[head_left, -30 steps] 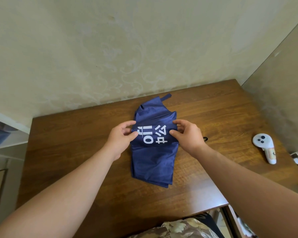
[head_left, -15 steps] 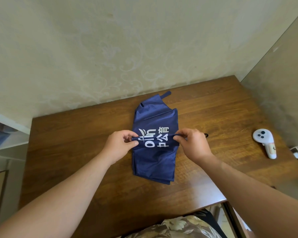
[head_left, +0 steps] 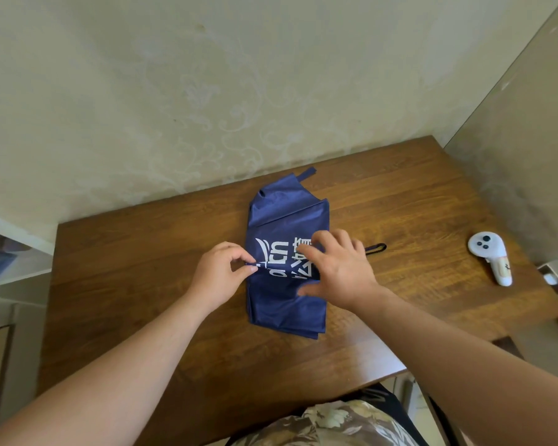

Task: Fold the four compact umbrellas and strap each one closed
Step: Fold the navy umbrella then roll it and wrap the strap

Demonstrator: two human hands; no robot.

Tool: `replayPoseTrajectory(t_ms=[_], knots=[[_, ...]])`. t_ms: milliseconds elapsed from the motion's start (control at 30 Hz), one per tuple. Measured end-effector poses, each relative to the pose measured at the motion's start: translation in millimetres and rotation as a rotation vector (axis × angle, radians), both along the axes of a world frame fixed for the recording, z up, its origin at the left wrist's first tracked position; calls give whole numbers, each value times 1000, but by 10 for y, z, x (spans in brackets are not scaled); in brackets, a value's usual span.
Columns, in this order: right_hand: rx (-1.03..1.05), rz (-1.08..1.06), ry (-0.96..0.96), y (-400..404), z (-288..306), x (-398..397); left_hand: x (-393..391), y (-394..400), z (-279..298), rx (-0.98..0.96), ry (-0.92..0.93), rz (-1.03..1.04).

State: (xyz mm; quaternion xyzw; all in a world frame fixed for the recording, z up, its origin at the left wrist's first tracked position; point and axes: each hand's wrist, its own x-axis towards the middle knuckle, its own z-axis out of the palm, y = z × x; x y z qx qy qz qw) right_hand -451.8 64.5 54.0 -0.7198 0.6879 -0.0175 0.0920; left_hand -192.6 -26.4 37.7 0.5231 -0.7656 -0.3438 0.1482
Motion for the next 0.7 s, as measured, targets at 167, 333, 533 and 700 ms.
replayPoseTrajectory(t_ms=[167, 333, 533, 700], knots=[[-158, 52, 110, 20, -229, 99, 77, 65, -36, -85, -72, -83], [-229, 90, 88, 268, -385, 35, 123, 243, -116, -331, -297, -337], [-177, 91, 73, 485, -474, 93, -33, 422, -321, -464, -394, -547], [-27, 109, 115, 586, -575, 126, -28, 467, -459, -334, -428, -622]])
